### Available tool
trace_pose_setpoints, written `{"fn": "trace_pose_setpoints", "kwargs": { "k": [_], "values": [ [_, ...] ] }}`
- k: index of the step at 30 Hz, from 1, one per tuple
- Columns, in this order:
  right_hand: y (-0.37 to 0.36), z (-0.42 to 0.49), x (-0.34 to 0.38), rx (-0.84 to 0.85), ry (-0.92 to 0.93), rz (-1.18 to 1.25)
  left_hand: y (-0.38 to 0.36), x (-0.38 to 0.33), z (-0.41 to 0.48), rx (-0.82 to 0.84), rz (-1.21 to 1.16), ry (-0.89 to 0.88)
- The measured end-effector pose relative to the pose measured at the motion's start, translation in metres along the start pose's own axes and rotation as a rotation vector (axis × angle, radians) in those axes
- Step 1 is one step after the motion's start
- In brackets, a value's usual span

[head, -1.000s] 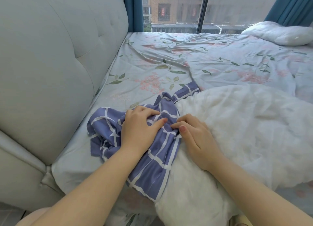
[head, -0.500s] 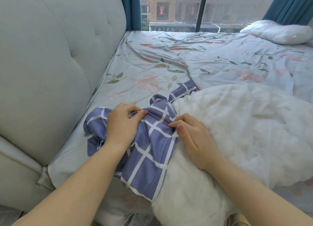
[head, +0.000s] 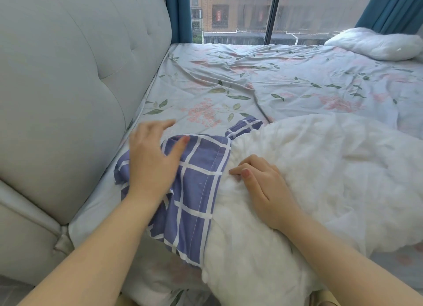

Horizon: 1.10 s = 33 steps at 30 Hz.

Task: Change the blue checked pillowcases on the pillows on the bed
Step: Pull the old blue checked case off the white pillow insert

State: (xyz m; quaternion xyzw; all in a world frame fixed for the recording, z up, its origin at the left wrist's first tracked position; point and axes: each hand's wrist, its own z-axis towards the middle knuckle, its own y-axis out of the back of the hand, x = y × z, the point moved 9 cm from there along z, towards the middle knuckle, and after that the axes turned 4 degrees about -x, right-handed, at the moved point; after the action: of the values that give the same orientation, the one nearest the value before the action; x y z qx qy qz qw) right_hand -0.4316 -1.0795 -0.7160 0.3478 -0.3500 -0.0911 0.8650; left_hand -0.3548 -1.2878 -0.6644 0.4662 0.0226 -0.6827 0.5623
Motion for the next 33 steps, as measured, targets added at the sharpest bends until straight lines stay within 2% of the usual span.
{"fn": "trace_pose_setpoints", "kwargs": {
  "k": [1, 2, 4, 6, 9, 12, 16, 21, 26, 29, 33],
  "values": [
    [0.000, 0.000, 0.000, -0.003, 0.002, -0.001, -0.008, -0.014, -0.004, 0.066, -0.017, -0.066],
    [0.000, 0.000, 0.001, -0.004, 0.003, -0.002, -0.021, -0.018, -0.012, 0.176, -0.025, -0.052],
    [0.000, 0.000, 0.001, -0.006, 0.007, -0.008, -0.054, -0.008, -0.034, 0.422, -0.001, 0.113],
    [-0.001, 0.000, 0.002, -0.002, 0.018, -0.027, -0.075, 0.004, -0.056, 0.528, 0.083, 0.240],
    [-0.002, 0.000, 0.002, 0.002, 0.027, -0.050, -0.078, 0.001, -0.060, 0.419, 0.111, 0.244],
    [-0.002, -0.001, 0.001, -0.006, 0.017, -0.051, -0.077, 0.002, -0.050, 0.297, 0.043, 0.215],
    [0.002, -0.002, 0.005, -0.077, 0.040, -0.214, -0.076, 0.005, -0.042, 0.263, -0.003, 0.170],
    [0.002, 0.005, -0.002, -0.025, -0.035, -0.247, -0.067, 0.008, -0.032, 0.215, -0.094, 0.154],
    [0.006, 0.007, -0.007, -0.048, -0.101, -0.101, -0.050, 0.008, -0.018, 0.191, -0.139, 0.144],
    [0.014, 0.011, -0.010, -0.081, -0.133, -0.077, -0.036, 0.015, -0.008, 0.162, -0.164, 0.194],
    [0.030, 0.013, -0.018, -0.172, -0.200, -0.012, -0.009, 0.047, 0.009, 0.035, -0.205, 0.308]
  ]
}}
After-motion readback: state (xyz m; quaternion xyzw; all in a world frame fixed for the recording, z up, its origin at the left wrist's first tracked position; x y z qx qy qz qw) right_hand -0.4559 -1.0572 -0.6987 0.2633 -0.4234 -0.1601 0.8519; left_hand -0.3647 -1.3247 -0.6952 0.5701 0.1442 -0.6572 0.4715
